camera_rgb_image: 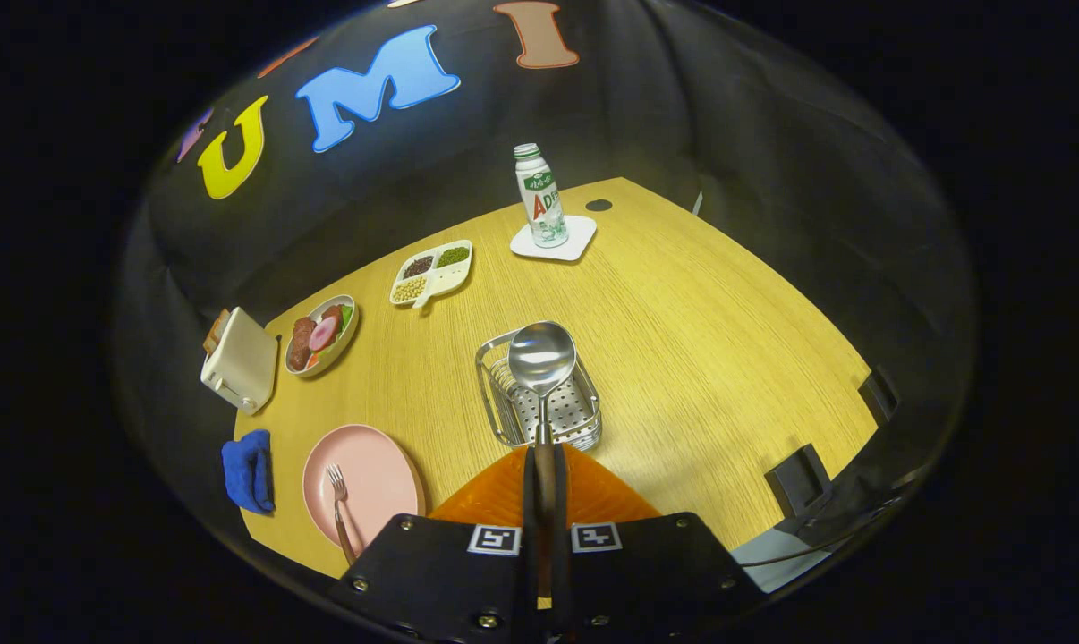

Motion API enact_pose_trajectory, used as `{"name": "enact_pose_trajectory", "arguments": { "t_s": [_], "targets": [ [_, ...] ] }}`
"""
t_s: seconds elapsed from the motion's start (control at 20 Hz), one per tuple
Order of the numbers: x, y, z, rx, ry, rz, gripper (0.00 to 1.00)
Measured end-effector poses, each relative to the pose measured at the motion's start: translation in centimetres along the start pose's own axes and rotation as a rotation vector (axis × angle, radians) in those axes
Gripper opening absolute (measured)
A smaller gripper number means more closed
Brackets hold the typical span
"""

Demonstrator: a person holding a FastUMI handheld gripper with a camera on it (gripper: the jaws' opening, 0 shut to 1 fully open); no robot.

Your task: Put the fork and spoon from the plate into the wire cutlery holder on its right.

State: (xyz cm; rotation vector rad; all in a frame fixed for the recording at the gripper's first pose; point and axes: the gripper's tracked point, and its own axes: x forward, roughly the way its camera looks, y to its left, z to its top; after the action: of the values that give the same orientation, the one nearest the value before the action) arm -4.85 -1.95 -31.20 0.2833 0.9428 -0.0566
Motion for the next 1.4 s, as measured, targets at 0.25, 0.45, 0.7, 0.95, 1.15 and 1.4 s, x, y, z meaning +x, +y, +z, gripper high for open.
{"name": "enact_pose_trajectory", "arguments": {
  "t_s": [0.25,0.45,0.7,0.95,1.15,1.4],
  "targets": [
    [0.7,-0.1,-0.8,-0.013,0.049,-0.006,0.07],
    [1.2,-0.1,-1.2,-0.021,0.077,-0.015,0.07],
    [1.3,-0.3,-1.1,-0.033,0.087,-0.039,0.06],
    [1.4,-0.3,-0.3,0.002,0.072,-0.05,0.09],
    [1.0,0.0,1.9,0.001,0.012,-0.041,0.12],
    [0.4,0.5,3.8,-0.011,-0.063,-0.031,0.69]
  ]
}}
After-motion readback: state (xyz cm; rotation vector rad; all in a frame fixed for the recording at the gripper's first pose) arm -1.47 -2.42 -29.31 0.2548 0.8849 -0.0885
